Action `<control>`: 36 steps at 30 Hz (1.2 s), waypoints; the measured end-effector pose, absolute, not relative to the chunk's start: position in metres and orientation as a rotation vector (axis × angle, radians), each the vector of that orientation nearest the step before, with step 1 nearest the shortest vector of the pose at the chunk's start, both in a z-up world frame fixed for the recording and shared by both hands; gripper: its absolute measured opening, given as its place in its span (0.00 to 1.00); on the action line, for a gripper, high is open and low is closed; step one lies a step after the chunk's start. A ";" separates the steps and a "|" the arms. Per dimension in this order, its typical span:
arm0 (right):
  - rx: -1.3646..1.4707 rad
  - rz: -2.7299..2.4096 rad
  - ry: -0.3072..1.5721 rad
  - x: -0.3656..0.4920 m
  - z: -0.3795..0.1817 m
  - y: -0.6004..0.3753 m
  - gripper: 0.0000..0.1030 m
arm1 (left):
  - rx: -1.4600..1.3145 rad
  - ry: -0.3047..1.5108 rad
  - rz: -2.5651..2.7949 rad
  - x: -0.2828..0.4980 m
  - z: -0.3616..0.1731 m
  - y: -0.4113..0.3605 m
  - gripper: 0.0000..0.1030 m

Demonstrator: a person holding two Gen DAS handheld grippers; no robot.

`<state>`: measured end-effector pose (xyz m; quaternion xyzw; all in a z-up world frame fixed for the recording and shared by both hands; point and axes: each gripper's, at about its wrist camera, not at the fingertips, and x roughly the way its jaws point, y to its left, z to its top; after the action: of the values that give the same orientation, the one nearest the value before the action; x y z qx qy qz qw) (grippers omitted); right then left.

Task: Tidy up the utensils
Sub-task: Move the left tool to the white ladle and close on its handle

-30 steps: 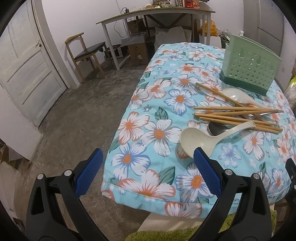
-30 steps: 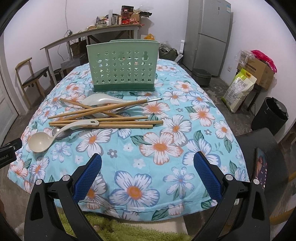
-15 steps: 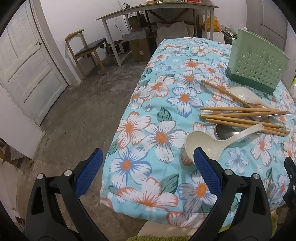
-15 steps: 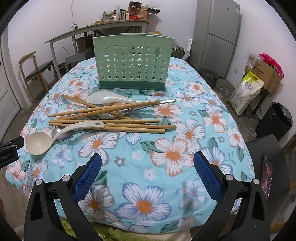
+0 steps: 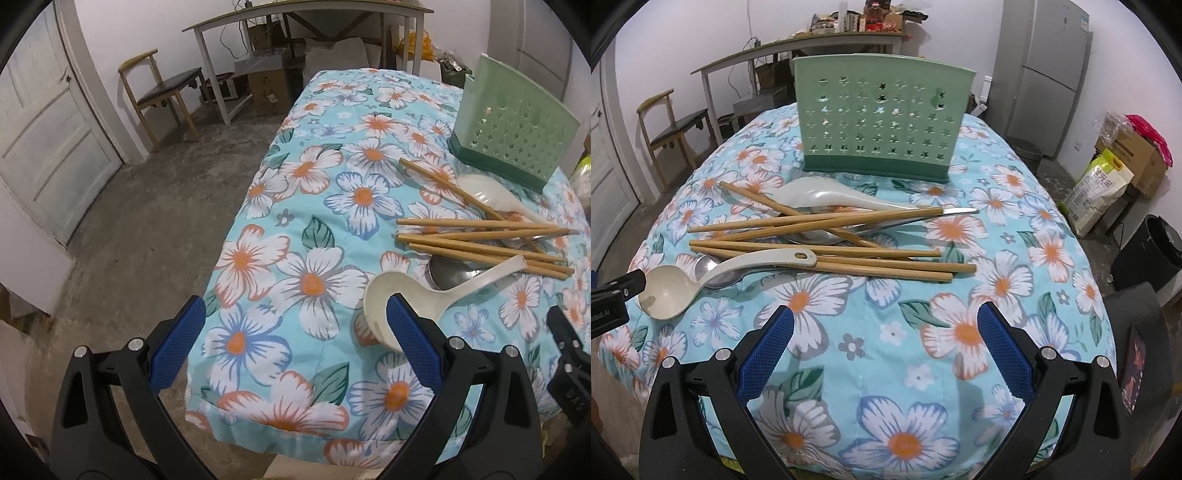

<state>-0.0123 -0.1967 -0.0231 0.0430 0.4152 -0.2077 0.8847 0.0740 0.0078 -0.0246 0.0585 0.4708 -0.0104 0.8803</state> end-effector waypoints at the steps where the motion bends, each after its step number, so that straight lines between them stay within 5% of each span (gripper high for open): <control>1: 0.087 -0.427 0.865 -0.011 -0.024 -0.196 0.94 | 0.117 0.984 -0.026 0.075 -0.025 0.008 0.92; 36: 0.056 -0.381 0.855 -0.010 -0.021 -0.178 0.94 | -0.170 0.911 -0.228 0.064 -0.016 0.035 0.92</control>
<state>-0.0096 -0.1778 -0.0207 0.0269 0.4122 -0.1837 0.8920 0.0637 0.0350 -0.0161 -0.0818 0.4383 -0.1098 0.8883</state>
